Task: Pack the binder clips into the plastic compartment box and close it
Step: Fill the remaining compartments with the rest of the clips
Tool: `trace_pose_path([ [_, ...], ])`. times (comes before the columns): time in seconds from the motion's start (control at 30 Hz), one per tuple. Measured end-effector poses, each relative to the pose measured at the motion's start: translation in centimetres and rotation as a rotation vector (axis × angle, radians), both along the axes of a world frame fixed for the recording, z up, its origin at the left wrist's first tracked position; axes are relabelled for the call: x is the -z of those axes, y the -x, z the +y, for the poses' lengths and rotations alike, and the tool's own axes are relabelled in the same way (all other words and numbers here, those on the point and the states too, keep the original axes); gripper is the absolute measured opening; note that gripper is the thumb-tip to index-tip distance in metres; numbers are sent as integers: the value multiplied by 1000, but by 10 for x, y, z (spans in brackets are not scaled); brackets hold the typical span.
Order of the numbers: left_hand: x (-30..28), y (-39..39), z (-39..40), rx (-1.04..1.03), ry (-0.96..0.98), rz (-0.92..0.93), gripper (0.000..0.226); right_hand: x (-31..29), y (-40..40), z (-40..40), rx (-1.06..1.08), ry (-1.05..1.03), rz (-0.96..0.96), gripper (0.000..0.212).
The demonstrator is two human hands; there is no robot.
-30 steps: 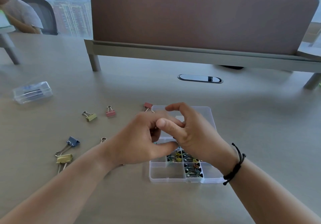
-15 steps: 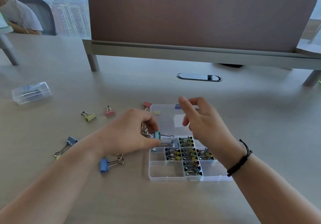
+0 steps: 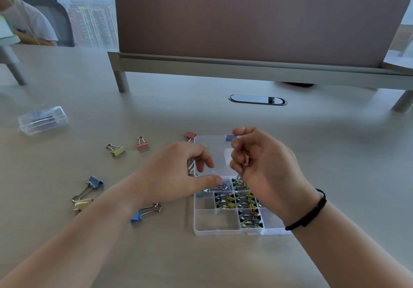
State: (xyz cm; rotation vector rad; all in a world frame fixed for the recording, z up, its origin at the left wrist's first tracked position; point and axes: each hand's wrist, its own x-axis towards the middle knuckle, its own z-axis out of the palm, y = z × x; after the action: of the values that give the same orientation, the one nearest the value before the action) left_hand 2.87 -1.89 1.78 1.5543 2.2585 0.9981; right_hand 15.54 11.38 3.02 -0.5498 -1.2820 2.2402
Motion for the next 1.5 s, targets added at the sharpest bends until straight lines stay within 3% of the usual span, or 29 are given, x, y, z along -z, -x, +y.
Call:
trace_pose_path([
  [0.07,1,-9,2,31,-100,-27,24,-2,2,-9,-51,37,36,17],
  [0.23,4,-18,4,70,-297,-109,36,-8,2,-18,-107,14,57,56],
  [0.3,4,-18,3,48,-309,-149,39,-7,2,-17,-126,74,112,63],
  [0.7,5,-12,11,-54,-174,-536,28,1,1,-12,-167,186,256,53],
  [0.83,0,-15,10,-50,-161,-672,25,0,-1,-10,-174,137,235,50],
  [0.97,-2,-8,8,-61,-119,-689,25,3,-1,-7,-121,-157,96,16],
  [1.0,-2,-5,7,-72,-103,-663,24,4,-3,-4,-117,-337,10,7],
  [1.1,-3,1,4,-91,-40,-504,21,12,-9,11,-153,-1026,-309,12],
  [1.17,-3,1,3,-88,-7,-421,19,12,-13,17,-197,-1264,-426,8],
  [1.3,-1,0,3,-63,33,-337,16,7,-16,20,-326,-1410,-495,6],
  [1.5,4,1,4,-43,46,-195,13,10,-15,22,-338,-1538,-487,1],
])
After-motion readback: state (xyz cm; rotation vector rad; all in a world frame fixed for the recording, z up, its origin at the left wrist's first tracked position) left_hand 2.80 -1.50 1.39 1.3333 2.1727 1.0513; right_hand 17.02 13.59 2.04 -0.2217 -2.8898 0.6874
